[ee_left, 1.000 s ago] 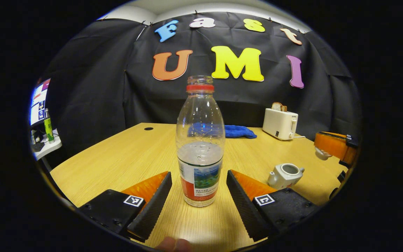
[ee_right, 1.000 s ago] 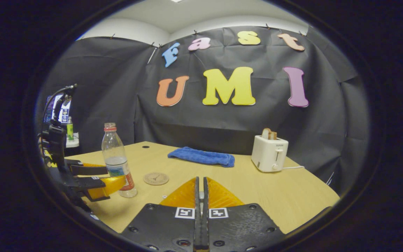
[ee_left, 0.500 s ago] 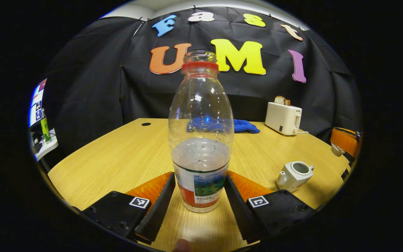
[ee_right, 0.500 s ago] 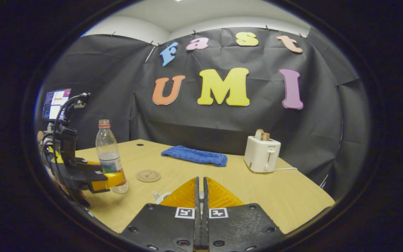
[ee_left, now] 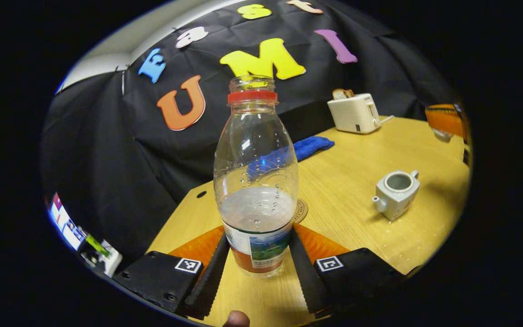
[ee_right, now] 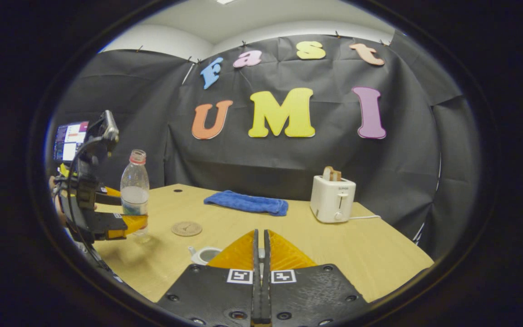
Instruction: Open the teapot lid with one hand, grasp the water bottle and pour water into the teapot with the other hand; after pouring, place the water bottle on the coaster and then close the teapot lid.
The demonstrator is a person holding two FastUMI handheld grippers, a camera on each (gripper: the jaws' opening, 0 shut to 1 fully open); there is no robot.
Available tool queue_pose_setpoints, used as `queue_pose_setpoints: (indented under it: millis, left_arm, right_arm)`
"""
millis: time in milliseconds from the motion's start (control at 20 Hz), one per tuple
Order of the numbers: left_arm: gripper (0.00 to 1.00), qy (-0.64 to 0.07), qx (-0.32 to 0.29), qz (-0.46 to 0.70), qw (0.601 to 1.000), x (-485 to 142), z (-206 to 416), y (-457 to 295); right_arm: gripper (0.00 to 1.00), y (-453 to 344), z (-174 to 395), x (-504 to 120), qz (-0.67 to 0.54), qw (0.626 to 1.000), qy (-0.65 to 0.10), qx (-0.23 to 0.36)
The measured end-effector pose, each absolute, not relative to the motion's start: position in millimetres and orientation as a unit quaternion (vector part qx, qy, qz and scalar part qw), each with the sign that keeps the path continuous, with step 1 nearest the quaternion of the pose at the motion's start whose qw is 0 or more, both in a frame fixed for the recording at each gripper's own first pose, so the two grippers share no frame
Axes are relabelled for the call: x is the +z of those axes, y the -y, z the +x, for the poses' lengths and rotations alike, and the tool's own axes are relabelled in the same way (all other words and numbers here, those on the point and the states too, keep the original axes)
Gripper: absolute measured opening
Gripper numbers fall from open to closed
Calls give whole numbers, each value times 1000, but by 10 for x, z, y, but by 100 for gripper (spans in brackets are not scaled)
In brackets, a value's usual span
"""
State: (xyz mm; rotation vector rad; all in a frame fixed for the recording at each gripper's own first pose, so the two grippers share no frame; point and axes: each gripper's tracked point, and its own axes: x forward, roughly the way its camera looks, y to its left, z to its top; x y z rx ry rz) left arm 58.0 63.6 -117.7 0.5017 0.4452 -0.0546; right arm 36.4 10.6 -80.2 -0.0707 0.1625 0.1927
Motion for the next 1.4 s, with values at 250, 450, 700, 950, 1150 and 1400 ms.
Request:
queue_pose_setpoints:
  millis: [250, 450, 700, 950, 1150, 1400]
  left_arm:
    - [76, -233, -38, 425, 874, -1205, 595, -693]
    - [75, -225, -50, 558, 797, -1251, 622, -641]
    - [75, -197, -40, 635, 746, -1082, 717, -512]
    - [75, -191, -52, 684, 702, -1038, 760, -422]
    - [75, -187, -55, 708, 678, -1043, 817, -336]
    - [75, -167, -45, 743, 647, -937, 847, -297]
  right_arm:
    - [0, 152, 314, -824, -29, 992, -83, 86]
    - [0, 333, 233, -839, -26, 993, -82, 79]
    - [0, 508, 210, -918, -19, 993, -89, 72]
    - [0, 642, 179, -966, -14, 994, -90, 66]
    - [0, 734, 164, -998, -11, 994, -92, 62]
    - [0, 792, 151, -1027, -8, 994, -95, 59]
